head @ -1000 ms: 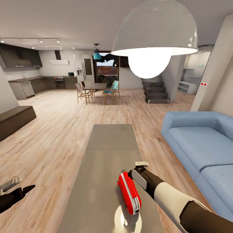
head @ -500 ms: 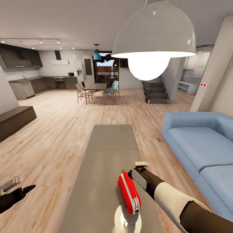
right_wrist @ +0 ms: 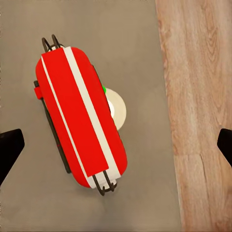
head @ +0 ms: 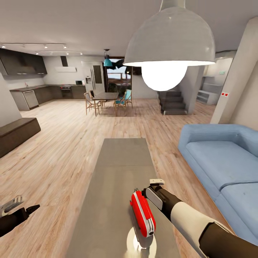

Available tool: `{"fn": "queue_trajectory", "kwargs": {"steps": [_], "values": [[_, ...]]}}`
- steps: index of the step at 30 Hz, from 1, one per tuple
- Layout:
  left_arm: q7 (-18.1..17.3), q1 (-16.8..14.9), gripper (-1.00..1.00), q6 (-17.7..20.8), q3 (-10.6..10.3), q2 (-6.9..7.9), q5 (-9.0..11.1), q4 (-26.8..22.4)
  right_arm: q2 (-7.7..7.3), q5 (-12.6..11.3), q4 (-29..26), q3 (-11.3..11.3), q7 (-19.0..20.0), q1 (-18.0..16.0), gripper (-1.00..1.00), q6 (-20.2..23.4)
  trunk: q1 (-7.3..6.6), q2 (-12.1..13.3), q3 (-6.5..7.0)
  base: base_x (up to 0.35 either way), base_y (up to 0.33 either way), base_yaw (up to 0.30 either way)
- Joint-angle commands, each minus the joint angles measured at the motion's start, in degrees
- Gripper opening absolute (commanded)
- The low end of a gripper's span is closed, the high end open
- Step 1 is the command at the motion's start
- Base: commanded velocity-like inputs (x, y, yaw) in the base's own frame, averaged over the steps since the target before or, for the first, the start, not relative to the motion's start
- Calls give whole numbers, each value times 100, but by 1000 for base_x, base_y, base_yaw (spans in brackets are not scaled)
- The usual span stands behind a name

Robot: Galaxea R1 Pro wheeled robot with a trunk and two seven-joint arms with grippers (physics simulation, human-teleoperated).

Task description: Turn on the radio receiver that's on the table in the living room.

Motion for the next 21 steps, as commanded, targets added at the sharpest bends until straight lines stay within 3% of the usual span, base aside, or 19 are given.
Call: {"fn": "queue_trajectory", "kwargs": {"steps": [1,11,21], "values": [[0,1,100,0,0,0,0,0,0,0,1,0,0,0,100,0,-22,42,19,0,0,0],[1,1,100,0,0,-8,0,0,0,0,-2,-1,-2,0,100,4,-242,443,198,0,0,0],[1,3,100,0,-92,-9,-9,0,0,0,-2,0,-6,0,100,9,-242,443,198,0,0,0]]}}
